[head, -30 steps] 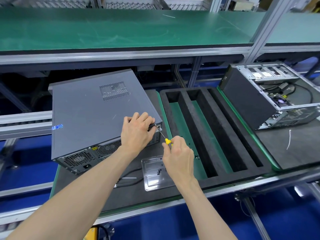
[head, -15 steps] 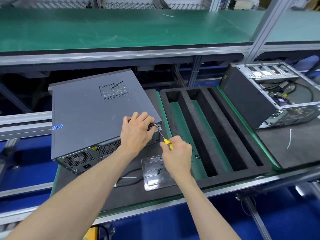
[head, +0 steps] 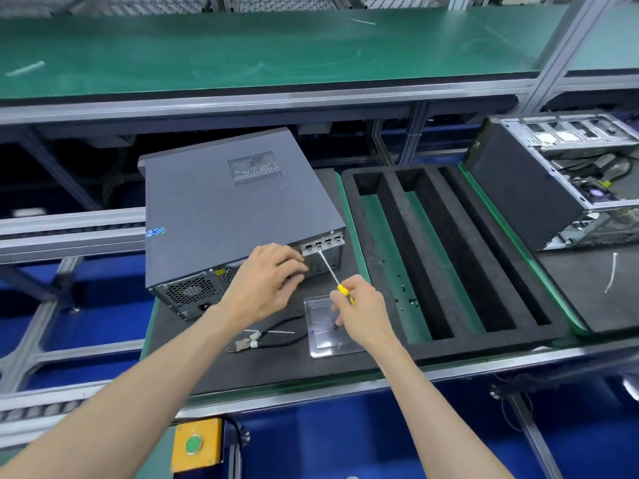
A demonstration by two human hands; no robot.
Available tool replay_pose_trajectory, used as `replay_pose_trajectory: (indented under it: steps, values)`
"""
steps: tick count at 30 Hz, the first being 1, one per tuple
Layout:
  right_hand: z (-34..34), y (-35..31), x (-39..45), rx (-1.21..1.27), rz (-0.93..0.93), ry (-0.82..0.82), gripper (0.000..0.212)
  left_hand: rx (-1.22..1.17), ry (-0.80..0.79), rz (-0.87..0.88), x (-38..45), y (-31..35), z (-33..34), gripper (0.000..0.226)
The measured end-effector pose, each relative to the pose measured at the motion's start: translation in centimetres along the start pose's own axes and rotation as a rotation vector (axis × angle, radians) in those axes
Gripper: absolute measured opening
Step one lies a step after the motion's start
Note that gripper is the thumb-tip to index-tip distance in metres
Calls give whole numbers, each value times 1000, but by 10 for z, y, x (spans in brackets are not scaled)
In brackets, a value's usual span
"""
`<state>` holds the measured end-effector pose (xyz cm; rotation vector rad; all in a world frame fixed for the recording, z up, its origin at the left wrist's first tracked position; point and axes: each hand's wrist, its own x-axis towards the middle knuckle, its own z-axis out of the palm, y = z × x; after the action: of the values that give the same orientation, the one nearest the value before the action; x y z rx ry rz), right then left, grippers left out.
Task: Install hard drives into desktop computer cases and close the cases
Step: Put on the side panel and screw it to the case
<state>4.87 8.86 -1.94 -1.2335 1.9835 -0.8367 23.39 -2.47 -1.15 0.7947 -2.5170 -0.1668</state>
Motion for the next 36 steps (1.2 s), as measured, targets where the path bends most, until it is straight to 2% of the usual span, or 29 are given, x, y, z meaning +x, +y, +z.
replay_pose_trajectory:
  steps: [2, 5, 7, 10, 14, 20, 25, 28, 36]
  values:
    - [11, 2, -2, -11, 11, -81, 4, -27, -136, -43, -38, -2, 0, 12]
    - [30, 4, -5, -40, 27, -182, 4, -30, -472, -183, -83, -7, 12, 21]
    - [43, 6, -8, -76, 12, -238, 8, -30, -540, -252, -101, -8, 25, 23]
    - [58, 11, -10, -94, -13, -301, 11, 15, -471, -284, -108, -6, 39, 13]
    - [68, 14, -9, -115, -20, -298, 9, 182, -437, -194, -111, -4, 44, 9]
    - [66, 8, -10, -87, -4, -329, 25, 314, -462, -115, -107, 1, 40, 15]
    - [59, -11, -10, 45, -13, -260, 29, 335, -359, -164, -106, 6, 26, 11]
    - [62, -26, -10, 63, -67, -226, 29, 339, -273, -174, -108, 6, 13, 16]
    - [86, -61, -16, 61, -195, -238, 28, 387, -249, -266, -129, 2, -21, 13]
